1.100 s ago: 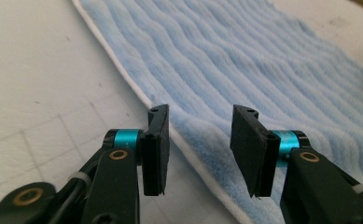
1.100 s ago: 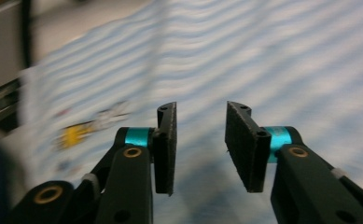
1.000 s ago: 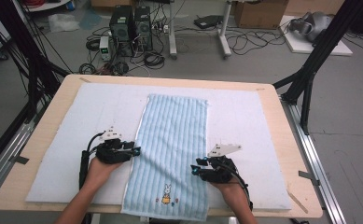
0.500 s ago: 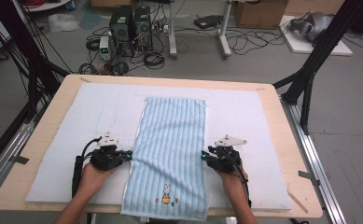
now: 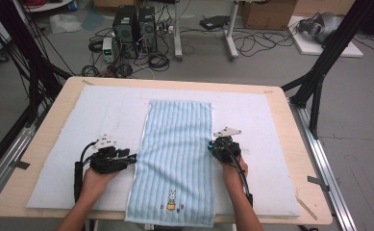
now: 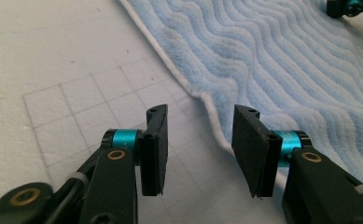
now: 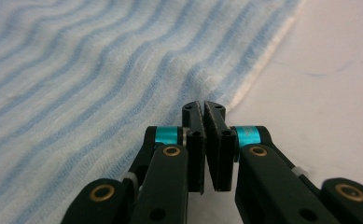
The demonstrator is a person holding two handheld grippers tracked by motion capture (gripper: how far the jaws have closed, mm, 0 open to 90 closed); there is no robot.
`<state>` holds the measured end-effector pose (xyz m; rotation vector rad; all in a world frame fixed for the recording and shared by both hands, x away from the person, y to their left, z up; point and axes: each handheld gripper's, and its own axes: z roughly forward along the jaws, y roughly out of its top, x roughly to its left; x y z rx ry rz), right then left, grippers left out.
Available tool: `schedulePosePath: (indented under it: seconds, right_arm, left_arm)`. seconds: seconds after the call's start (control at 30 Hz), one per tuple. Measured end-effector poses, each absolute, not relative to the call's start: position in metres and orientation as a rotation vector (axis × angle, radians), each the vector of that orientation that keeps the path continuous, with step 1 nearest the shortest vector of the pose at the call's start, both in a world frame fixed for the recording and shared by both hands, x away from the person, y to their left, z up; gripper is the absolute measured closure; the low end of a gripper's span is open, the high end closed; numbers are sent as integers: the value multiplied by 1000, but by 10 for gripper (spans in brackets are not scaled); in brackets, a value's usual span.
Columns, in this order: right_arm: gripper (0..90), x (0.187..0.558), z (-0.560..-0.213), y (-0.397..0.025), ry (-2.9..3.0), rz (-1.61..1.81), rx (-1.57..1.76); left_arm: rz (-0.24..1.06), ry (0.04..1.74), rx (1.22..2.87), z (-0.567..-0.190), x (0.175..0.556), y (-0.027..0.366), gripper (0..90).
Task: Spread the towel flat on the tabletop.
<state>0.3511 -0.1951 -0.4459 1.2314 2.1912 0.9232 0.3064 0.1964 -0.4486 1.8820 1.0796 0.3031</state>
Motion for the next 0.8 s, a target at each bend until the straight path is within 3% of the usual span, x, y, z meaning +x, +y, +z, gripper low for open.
schedulePosePath:
  seconds: [0.23, 0.37, 0.47, 0.8]
  right_arm:
    - [680, 348, -442, -202, 2135, 972, 1268]
    - [630, 334, -435, -207, 2169, 1080, 1225]
    - [627, 317, -434, -209, 2235, 1117, 1166]
    - [689, 282, -444, -193, 2506, 1191, 940]
  left_arm:
    - [272, 1030, 1899, -447, 298, 191, 559]
    - [270, 994, 1907, -446, 292, 192, 583]
    - [276, 968, 1916, -447, 291, 189, 625]
    - [327, 973, 1860, -443, 303, 186, 630]
